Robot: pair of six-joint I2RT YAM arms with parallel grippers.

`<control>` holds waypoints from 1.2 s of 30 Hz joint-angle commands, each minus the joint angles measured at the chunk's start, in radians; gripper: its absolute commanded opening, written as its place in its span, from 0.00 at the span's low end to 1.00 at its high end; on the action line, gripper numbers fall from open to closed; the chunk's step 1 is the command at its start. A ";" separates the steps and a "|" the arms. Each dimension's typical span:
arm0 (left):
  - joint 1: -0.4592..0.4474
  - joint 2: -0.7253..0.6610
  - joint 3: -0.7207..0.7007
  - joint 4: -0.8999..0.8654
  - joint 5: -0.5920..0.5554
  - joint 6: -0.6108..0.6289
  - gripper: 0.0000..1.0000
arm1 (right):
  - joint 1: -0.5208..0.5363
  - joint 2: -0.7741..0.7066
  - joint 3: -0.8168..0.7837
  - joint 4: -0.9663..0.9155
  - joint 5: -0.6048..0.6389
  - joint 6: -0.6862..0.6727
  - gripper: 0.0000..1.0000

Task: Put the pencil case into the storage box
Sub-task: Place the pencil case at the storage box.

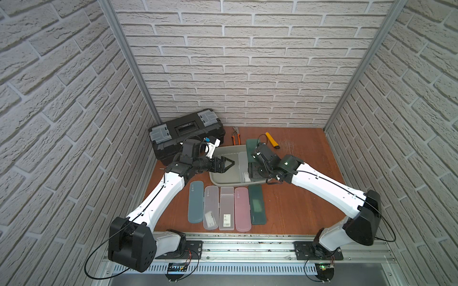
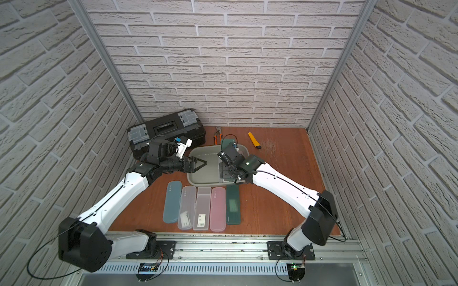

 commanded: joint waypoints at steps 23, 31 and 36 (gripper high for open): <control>0.096 -0.105 -0.023 -0.062 -0.351 0.058 0.98 | -0.018 0.583 0.390 0.079 -0.063 0.036 0.60; 0.096 -0.093 -0.026 -0.060 -0.344 0.050 0.98 | -0.018 0.624 0.409 0.139 -0.094 0.100 0.59; 0.096 -0.089 -0.021 -0.064 -0.356 0.052 0.98 | -0.020 0.655 0.450 0.125 -0.089 0.103 0.73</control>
